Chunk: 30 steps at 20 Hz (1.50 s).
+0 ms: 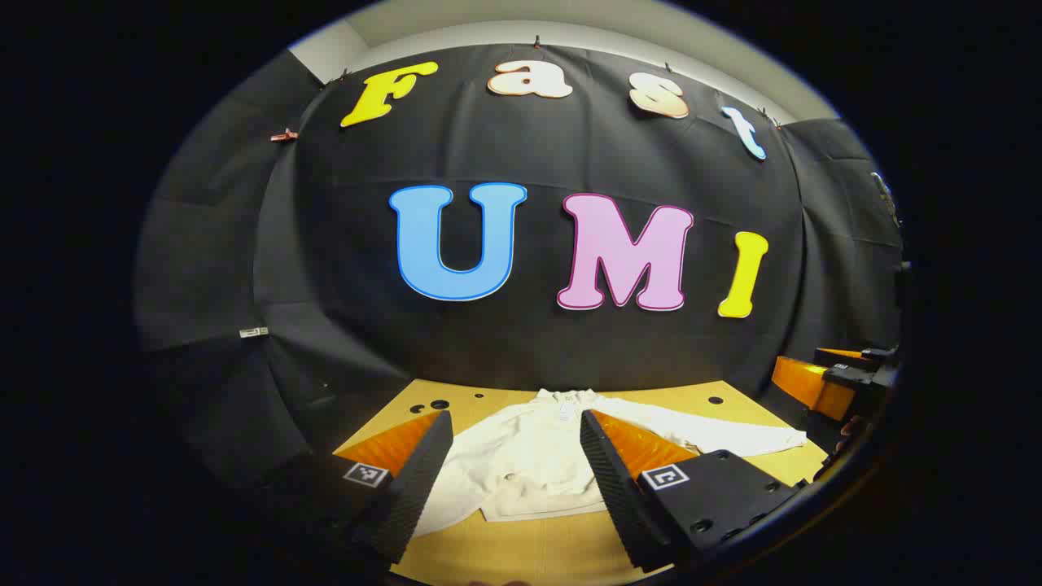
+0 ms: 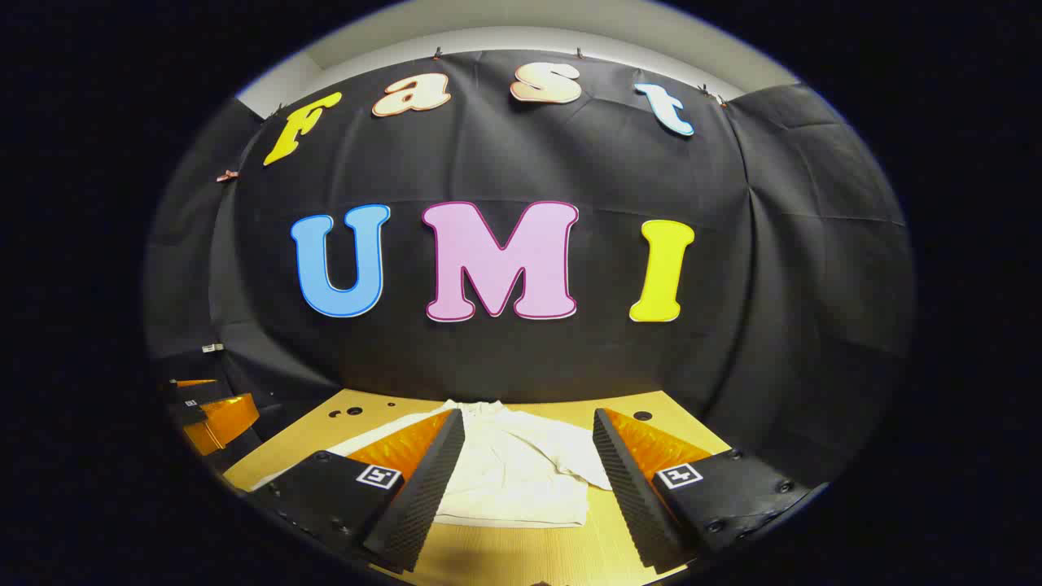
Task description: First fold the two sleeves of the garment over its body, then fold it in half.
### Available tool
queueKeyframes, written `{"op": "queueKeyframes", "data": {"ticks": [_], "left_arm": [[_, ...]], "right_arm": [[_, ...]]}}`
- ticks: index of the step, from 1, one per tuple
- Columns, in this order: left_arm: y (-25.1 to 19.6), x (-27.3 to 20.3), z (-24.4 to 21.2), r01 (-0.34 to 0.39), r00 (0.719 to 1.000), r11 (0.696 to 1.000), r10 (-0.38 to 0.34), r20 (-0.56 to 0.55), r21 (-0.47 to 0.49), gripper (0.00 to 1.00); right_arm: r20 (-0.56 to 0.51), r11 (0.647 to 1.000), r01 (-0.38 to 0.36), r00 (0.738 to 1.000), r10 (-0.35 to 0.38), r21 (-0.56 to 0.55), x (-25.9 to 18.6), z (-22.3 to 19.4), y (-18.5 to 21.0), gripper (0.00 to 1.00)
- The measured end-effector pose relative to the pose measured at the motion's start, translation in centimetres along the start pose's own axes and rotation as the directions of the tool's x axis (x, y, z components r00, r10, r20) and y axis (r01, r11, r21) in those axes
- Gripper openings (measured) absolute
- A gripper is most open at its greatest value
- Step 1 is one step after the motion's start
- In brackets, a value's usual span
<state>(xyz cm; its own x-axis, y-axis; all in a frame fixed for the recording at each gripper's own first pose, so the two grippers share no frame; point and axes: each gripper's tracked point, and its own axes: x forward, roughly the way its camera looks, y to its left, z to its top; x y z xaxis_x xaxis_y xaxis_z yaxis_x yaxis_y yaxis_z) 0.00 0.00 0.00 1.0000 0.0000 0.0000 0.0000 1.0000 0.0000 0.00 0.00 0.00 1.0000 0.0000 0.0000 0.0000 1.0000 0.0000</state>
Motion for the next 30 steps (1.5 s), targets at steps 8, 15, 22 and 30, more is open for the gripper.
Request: {"op": "queueKeyframes", "data": {"ticks": [8, 15, 22, 30], "left_arm": [[-1.2, 2.1, -0.1, 0.013, 1.0, 1.0, -0.013, -0.01, 0.02, 0.97], [-1.0, 3.7, -0.5, 0.001, 1.0, 0.999, -0.001, -0.026, 0.032, 0.97], [-0.9, 4.5, -0.9, -0.007, 0.999, 0.999, 0.009, -0.041, 0.043, 0.97], [-2.3, 4.6, -2.1, -0.002, 0.997, 0.999, 0.006, -0.077, 0.046, 0.97]], "right_arm": [[-0.047, 1.0, 0.001, 0.999, -0.001, 0.012, 2.1, -1.6, -1.6, 0.97], [-0.078, 1.0, 0.018, 0.997, -0.016, 0.02, 3.2, -2.7, -2.5, 0.97], [-0.094, 1.0, 0.03, 0.995, -0.03, -0.003, 4.6, -3.4, -3.4, 0.98], [-0.135, 0.999, 0.049, 0.99, -0.046, 0.018, 6.7, -5.3, -6.3, 0.98]]}}
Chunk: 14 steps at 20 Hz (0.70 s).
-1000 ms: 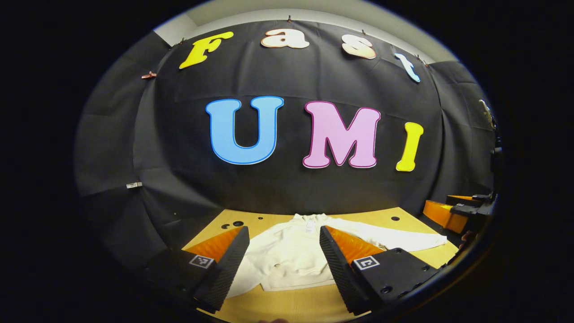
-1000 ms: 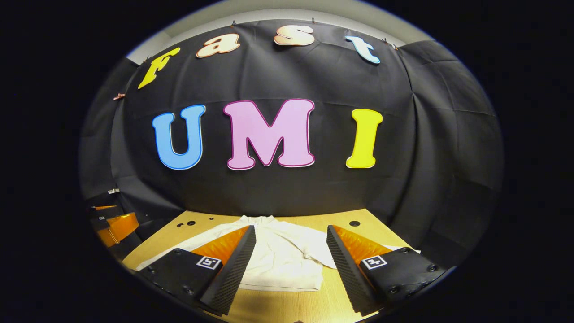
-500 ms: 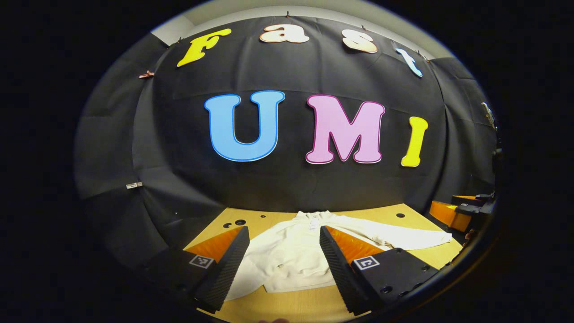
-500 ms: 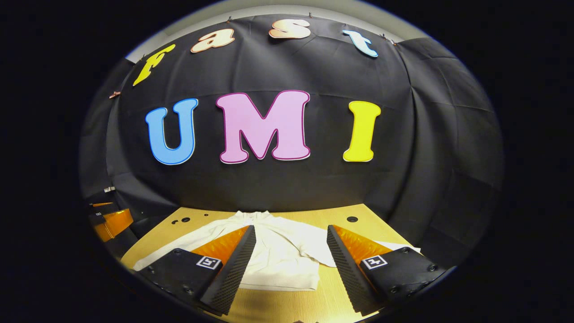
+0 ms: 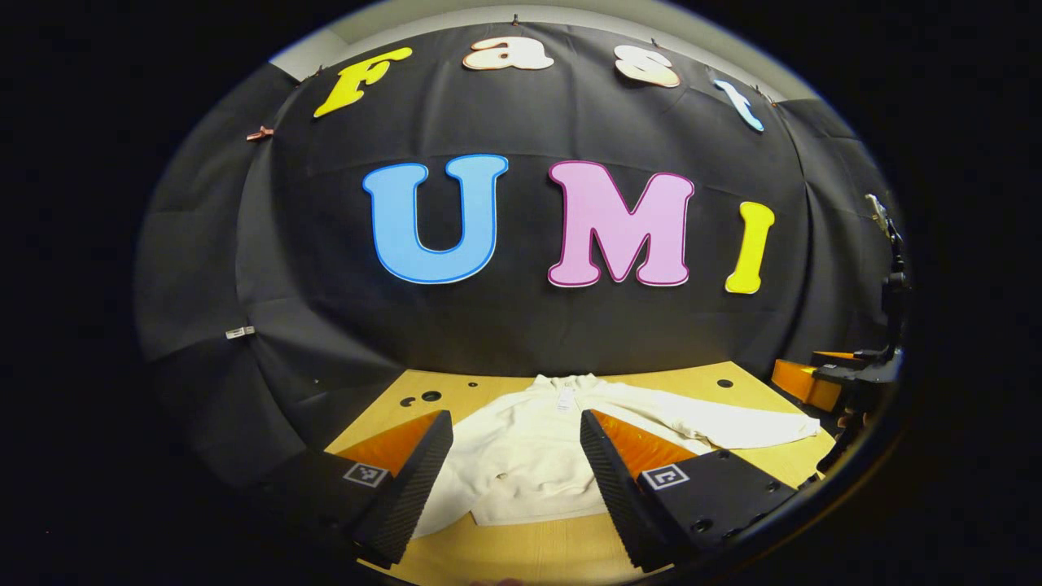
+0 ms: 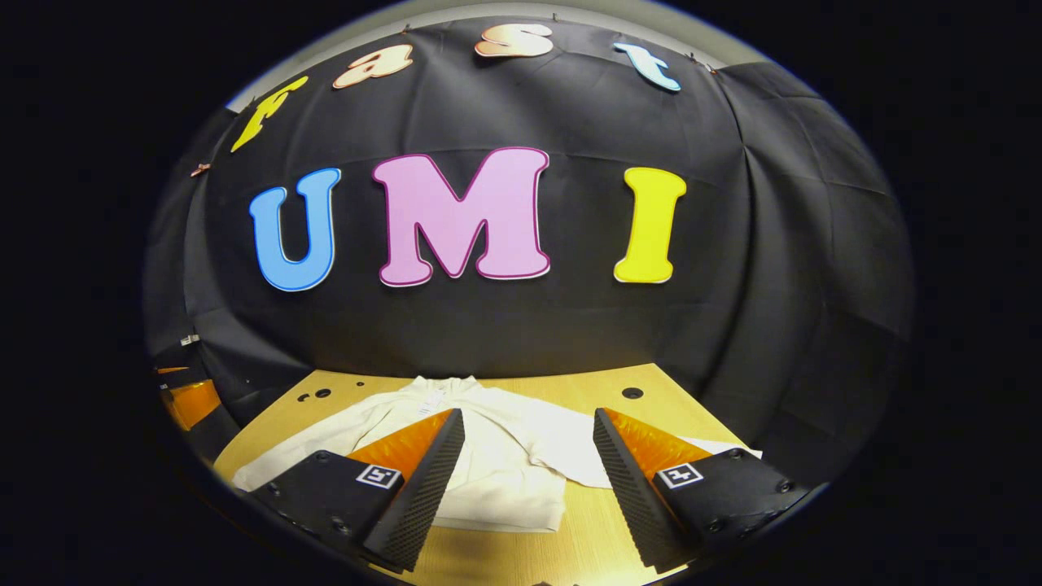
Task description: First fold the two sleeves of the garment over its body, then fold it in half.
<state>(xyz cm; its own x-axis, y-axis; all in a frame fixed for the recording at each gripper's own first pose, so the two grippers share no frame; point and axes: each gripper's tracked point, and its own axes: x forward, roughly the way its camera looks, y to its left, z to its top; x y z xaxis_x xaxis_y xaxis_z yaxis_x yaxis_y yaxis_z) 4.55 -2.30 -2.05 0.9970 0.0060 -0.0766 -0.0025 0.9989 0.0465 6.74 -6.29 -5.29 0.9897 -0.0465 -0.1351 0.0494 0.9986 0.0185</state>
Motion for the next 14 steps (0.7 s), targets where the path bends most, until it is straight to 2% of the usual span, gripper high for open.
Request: {"op": "queueKeyframes", "data": {"ticks": [7, 14], "left_arm": [[0.3, 0.8, -0.4, -0.057, 0.998, 0.998, 0.057, -0.024, 0.005, 0.97], [1.1, 2.0, -1.7, -0.145, 0.987, 0.989, 0.143, -0.075, -0.029, 0.97]], "right_arm": [[-0.07, 0.992, 0.12, 0.991, -0.118, 0.026, 2.9, -2.7, -7.6, 0.98], [-0.147, 0.961, 0.275, 0.952, -0.267, 0.04, 5.6, -5.7, -16.9, 0.98]]}}
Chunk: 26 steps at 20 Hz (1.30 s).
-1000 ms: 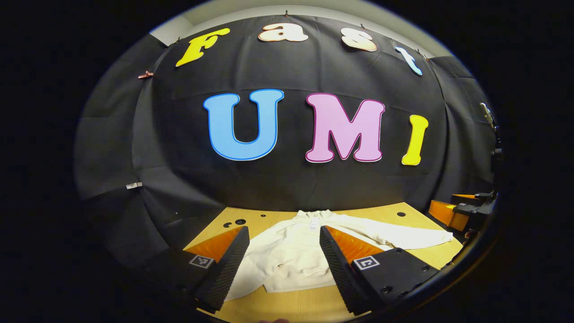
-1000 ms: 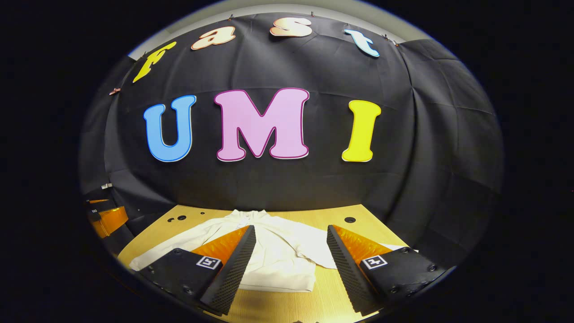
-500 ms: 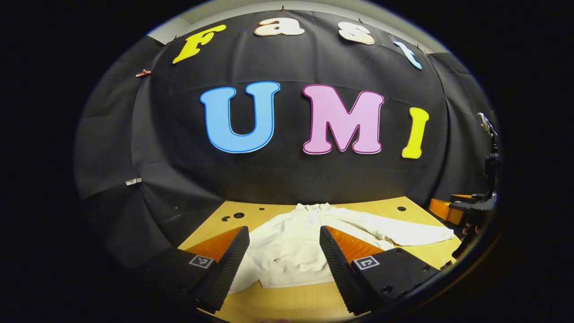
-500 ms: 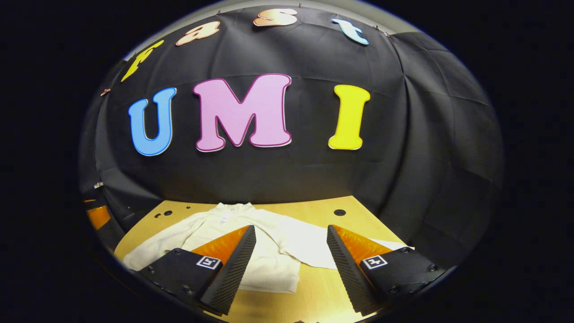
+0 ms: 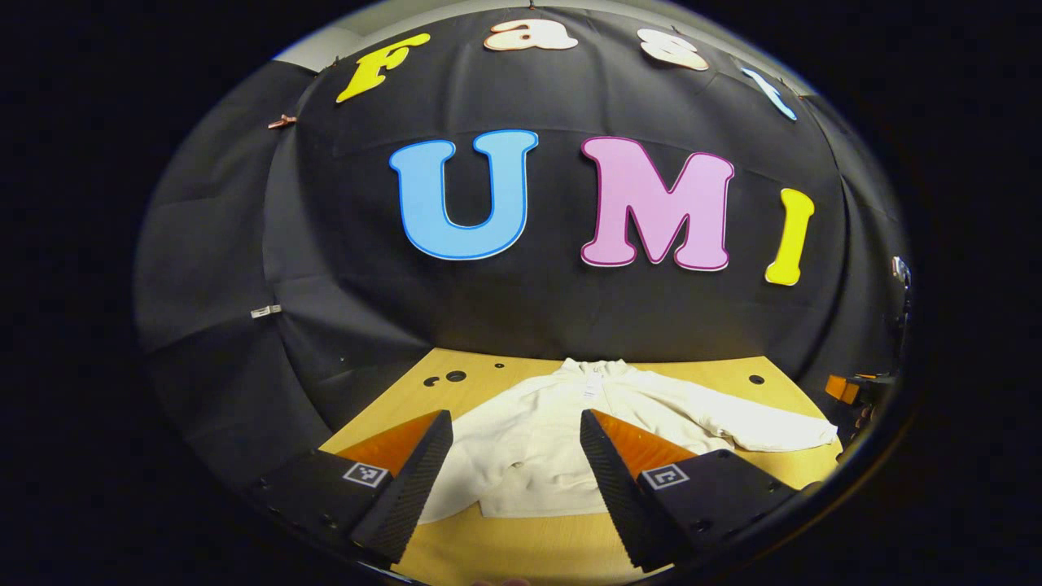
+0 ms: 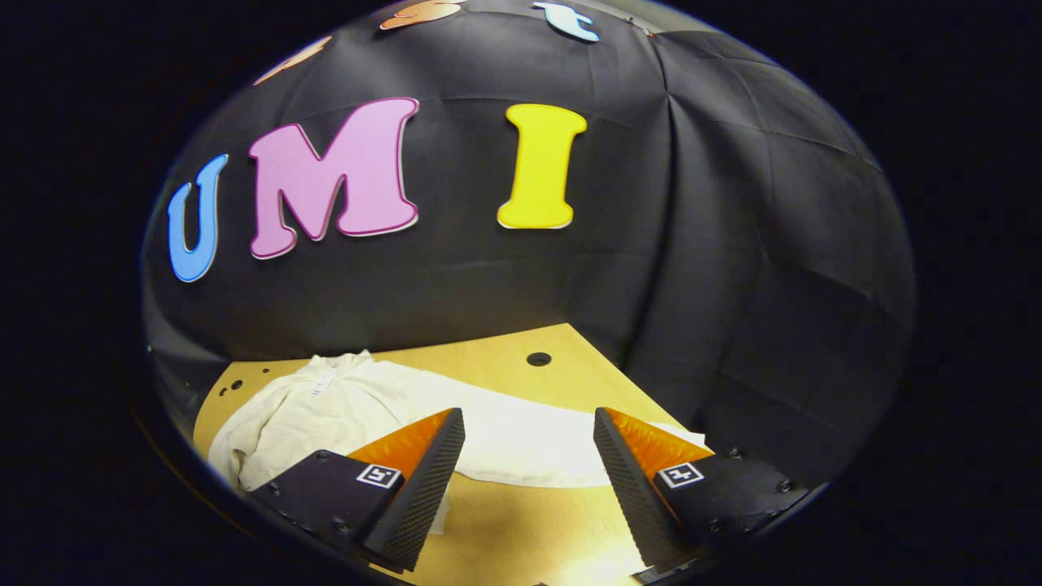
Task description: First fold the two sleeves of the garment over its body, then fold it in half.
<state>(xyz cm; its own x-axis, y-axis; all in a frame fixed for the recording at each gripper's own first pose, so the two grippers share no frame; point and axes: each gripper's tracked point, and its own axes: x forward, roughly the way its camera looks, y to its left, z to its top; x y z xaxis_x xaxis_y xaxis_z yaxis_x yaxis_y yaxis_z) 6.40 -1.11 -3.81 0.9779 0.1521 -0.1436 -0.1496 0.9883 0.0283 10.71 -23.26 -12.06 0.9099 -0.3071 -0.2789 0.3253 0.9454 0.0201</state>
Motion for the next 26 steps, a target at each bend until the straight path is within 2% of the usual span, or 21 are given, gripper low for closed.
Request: {"op": "queueKeyframes", "data": {"ticks": [3, 8, 11, 16, 21, 26], "left_arm": [[-0.1, 0.5, -0.5, -0.021, 1.0, 1.0, 0.021, -0.005, 0.015, 0.97], [0.5, 1.6, -1.5, -0.083, 0.996, 0.997, 0.083, -0.042, -0.006, 0.97], [1.5, 2.0, -1.9, -0.118, 0.991, 0.991, 0.121, -0.049, 0.055, 0.97], [1.6, 2.6, -2.3, -0.135, 0.987, 0.988, 0.14, -0.074, 0.072, 0.97], [0.8, 2.7, -2.6, -0.143, 0.985, 0.986, 0.151, -0.088, 0.086, 0.97], [0.5, 2.5, -3.1, -0.147, 0.982, 0.985, 0.156, -0.104, 0.09, 0.99]], "right_arm": [[-0.042, 0.998, 0.067, 0.997, -0.068, -0.007, 2.3, -1.4, -3.6, 0.98], [-0.124, 0.992, 0.129, 0.984, -0.13, -0.015, 6.0, -4.4, -7.6, 0.98], [-0.194, 0.989, 0.148, 0.97, -0.149, -0.02, 7.9, -6.9, -9.5, 0.98], [-0.289, 0.971, 0.239, 0.931, -0.222, 0.024, 10.8, -9.9, -14.1, 0.98], [-0.393, 0.942, 0.332, 0.872, -0.291, 0.039, 12.0, -13.6, -18.8, 0.98], [-0.47, 0.932, 0.36, 0.83, -0.301, 0.039, 13.4, -17.0, -19.8, 0.98]]}}
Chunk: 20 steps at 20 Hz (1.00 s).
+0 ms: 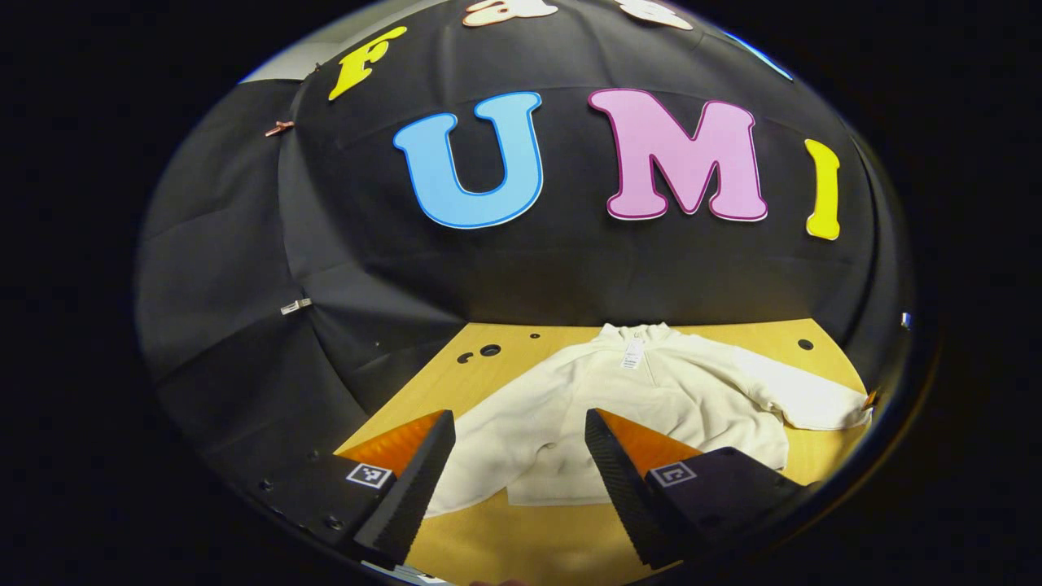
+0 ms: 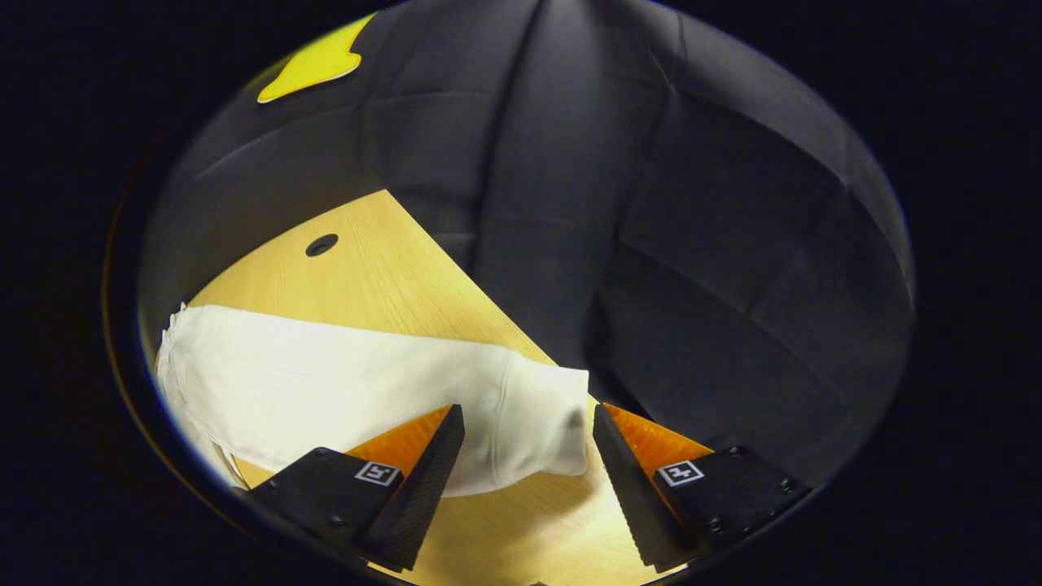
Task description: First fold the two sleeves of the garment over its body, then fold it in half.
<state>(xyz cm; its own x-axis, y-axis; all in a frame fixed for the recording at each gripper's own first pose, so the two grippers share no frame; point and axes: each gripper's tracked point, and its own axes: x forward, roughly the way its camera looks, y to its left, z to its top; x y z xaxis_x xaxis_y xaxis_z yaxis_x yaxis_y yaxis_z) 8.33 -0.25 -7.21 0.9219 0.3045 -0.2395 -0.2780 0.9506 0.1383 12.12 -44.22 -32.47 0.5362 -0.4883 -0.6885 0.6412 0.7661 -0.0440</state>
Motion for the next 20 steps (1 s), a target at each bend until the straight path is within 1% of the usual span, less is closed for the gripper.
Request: {"op": "queueKeyframes", "data": {"ticks": [1, 3, 4, 5, 6, 7, 8, 9, 10, 11, 12, 13, 14, 15, 17, 20], "left_arm": [[0.0, 0.0, 0.0, -0.002, 1.0, 1.0, 0.002, -0.002, 0.002, 0.99], [0.0, 0.0, 0.0, -0.007, 1.0, 1.0, 0.007, -0.003, 0.009, 0.99], [-0.1, 0.0, 0.0, -0.009, 1.0, 1.0, 0.009, -0.005, 0.013, 0.99], [-0.3, 0.0, 0.0, -0.008, 1.0, 1.0, 0.008, -0.006, 0.016, 0.99], [-0.5, 0.0, 0.1, -0.006, 1.0, 1.0, 0.007, -0.005, 0.017, 0.99], [-0.6, -0.1, 0.0, -0.006, 1.0, 1.0, 0.006, -0.007, 0.018, 0.99], [-0.7, -0.2, 0.0, -0.006, 1.0, 1.0, 0.006, -0.008, 0.02, 0.99], [-0.9, -0.4, 0.0, -0.004, 1.0, 1.0, 0.004, -0.007, 0.021, 0.99], [-1.1, -0.5, 0.1, -0.001, 1.0, 1.0, 0.001, -0.005, 0.023, 0.99], [-1.2, -0.6, 0.2, 0.0, 1.0, 1.0, 0.0, -0.006, 0.026, 0.99], [-1.2, -0.7, 0.0, 0.001, 1.0, 1.0, -0.001, -0.008, 0.03, 0.99], [-1.2, -0.8, -0.1, 0.002, 1.0, 0.999, -0.002, -0.011, 0.032, 0.99], [-1.1, -0.8, -0.1, 0.001, 1.0, 0.999, -0.001, -0.013, 0.034, 0.99], [-0.9, -0.9, -0.1, 0.0, 1.0, 0.999, 0.0, -0.015, 0.033, 0.99], [-0.6, -0.9, -0.2, -0.002, 1.0, 1.0, 0.002, -0.019, 0.026, 0.99], [0.0, -0.8, -0.6, -0.001, 0.999, 1.0, 0.002, -0.033, 0.022, 0.99]], "right_arm": [[-0.014, 1.0, -0.004, 1.0, 0.004, 0.007, 0.6, -0.3, -0.4, 0.98], [-0.022, 0.997, -0.03, 0.999, 0.032, 0.068, 0.7, -0.2, -0.5, 0.98], [-0.03, 0.995, -0.039, 0.999, 0.042, 0.095, 0.8, -0.5, -0.8, 0.96], [-0.012, 0.995, -0.039, 0.999, 0.04, 0.091, 0.4, -0.3, -0.8, 0.96], [-0.004, 0.997, -0.044, 0.999, 0.045, 0.061, 0.1, -0.5, -0.6, 0.96], [0.02, 0.997, -0.063, 0.998, 0.062, 0.037, -0.1, -0.3, -0.2, 0.96], [0.028, 0.998, -0.068, 0.997, 0.068, 0.018, 0.2, -0.5, 0.1, 0.85], [0.037, 0.996, -0.089, 0.995, 0.088, 0.011, -0.1, -0.1, 0.7, 0.84], [0.038, 0.996, -0.091, 0.995, 0.091, 0.004, -0.1, -0.1, 1.4, 0.65], [0.036, 0.994, -0.105, 0.994, 0.105, -0.005, 0.0, -0.2, 2.3, 0.51], [0.034, 0.996, -0.088, 0.996, 0.088, -0.015, -0.1, -0.2, 2.5, 0.46], [0.027, 0.996, -0.09, 0.995, 0.091, -0.017, 0.3, -0.3, 2.7, 0.41], [0.017, 0.997, -0.081, 0.997, 0.081, -0.009, -0.3, -0.3, 2.7, 0.29], [0.002, 0.995, -0.095, 0.995, 0.095, -0.011, -0.3, -0.2, 3.0, 0.17], [-0.013, 0.994, -0.11, 0.994, 0.11, -0.013, -0.4, -0.2, 2.9, 0.1], [-0.035, 0.992, -0.129, 0.991, 0.128, -0.006, -0.9, -0.2, 3.6, 0.09]]}}
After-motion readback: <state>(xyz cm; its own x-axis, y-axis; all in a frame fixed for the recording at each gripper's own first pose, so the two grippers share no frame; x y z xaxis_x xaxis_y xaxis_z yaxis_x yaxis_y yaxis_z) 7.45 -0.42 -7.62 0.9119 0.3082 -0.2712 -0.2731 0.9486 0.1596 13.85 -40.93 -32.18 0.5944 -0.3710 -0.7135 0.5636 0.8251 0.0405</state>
